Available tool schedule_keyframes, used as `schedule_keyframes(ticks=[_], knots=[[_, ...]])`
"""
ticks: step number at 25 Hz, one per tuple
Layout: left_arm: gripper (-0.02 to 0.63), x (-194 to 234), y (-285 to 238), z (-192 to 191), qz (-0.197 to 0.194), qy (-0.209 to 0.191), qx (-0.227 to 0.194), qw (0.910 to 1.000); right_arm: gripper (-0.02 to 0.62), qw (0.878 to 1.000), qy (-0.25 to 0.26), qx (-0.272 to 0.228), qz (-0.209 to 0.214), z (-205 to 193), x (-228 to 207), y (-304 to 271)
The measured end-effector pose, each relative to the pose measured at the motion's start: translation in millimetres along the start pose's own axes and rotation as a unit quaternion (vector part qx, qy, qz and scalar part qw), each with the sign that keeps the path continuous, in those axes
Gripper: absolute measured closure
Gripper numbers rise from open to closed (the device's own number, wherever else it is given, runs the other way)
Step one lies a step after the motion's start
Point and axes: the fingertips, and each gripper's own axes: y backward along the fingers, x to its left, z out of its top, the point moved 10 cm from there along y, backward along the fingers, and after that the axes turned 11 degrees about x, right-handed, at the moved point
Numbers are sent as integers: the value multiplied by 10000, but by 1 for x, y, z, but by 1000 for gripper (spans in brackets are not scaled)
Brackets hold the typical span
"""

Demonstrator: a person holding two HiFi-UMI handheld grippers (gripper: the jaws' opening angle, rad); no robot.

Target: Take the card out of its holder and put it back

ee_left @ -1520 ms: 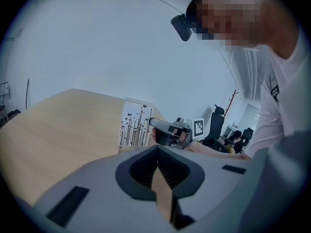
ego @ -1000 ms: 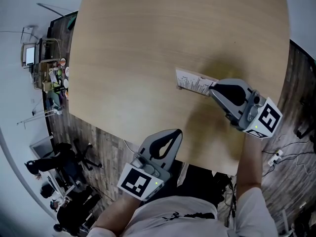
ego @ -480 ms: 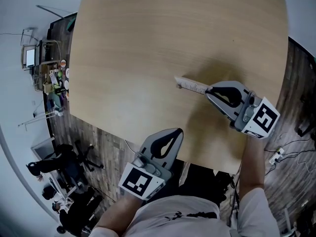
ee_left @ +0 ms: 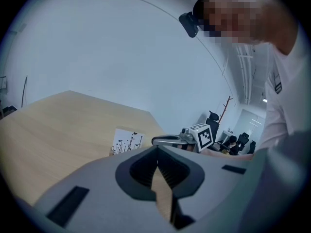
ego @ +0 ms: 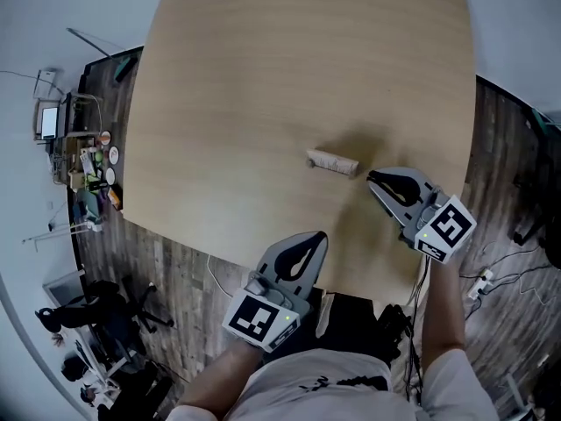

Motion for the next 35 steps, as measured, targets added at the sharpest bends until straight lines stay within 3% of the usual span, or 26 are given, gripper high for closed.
schedule_keyframes(ticks=[12, 18, 23, 35], knots=[[594, -38, 75, 14, -295, -481, -584, 9967, 574, 9888, -608, -394, -1307, 50, 154, 48], [594, -58, 134, 7, -443, -735, -717, 9937, 578, 9840, -524, -646, -1573, 79, 237, 63], [594, -71, 180, 6, -574, -681, -1052, 9905, 580, 9817, -257, -799, -1709, 102, 294, 69], [594, -91, 237, 2, -626, -830, -1527, 9828, 582, 9736, 16, -968, -2065, 123, 373, 76]])
